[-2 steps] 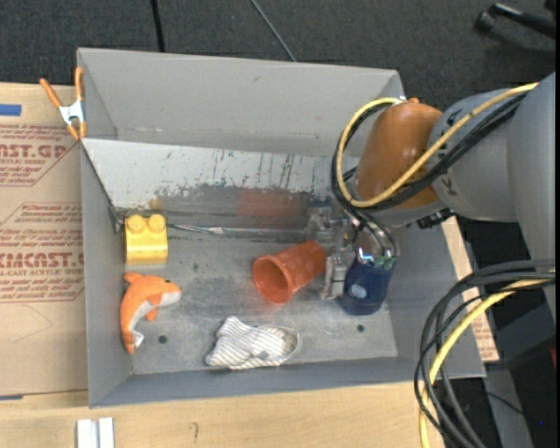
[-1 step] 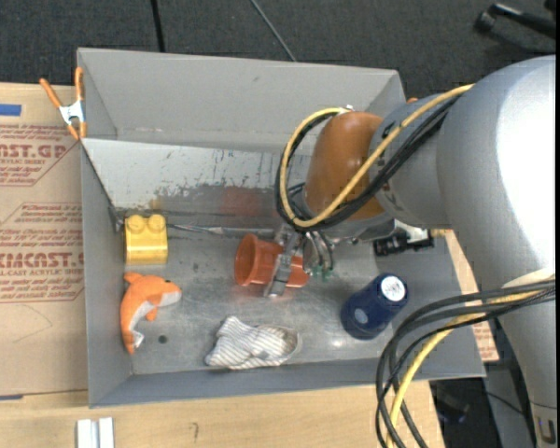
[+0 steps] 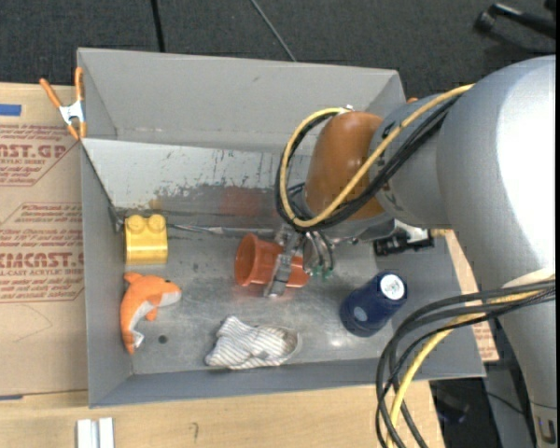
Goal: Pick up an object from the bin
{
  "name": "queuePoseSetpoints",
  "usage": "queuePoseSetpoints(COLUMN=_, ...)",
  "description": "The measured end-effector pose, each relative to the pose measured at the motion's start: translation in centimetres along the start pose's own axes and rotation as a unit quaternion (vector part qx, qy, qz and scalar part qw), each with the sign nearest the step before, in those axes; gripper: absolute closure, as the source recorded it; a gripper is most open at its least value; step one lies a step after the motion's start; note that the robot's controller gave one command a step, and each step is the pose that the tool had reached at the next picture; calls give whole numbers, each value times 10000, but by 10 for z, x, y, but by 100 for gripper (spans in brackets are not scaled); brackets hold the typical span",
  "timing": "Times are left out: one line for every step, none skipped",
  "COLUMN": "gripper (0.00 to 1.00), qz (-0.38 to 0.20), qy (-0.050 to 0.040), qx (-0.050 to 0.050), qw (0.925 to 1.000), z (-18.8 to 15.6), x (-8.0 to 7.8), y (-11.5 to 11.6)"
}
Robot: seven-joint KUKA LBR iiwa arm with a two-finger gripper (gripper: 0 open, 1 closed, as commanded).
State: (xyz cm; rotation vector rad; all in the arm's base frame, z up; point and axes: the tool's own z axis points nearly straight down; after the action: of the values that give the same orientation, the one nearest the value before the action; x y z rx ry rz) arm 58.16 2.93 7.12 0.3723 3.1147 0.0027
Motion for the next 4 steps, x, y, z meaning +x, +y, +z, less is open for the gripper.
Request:
queuePoseSetpoints(gripper=100, qz=-869, qy=22, qx=4, qw=9962, z=-7, x=7, y=-17)
queuePoseSetpoints(gripper=100, qz=-1796, qy=10, qx=20, qw=9837, z=-7, x=2, y=-25)
queuePoseSetpoints(gripper=100, qz=-642, qy=14, qx=9, qw=9979, z=-87, x=17, y=11)
queuePoseSetpoints(gripper=100, qz=-640, qy=14, qx=10, qw=9979, z=-87, x=17, y=11)
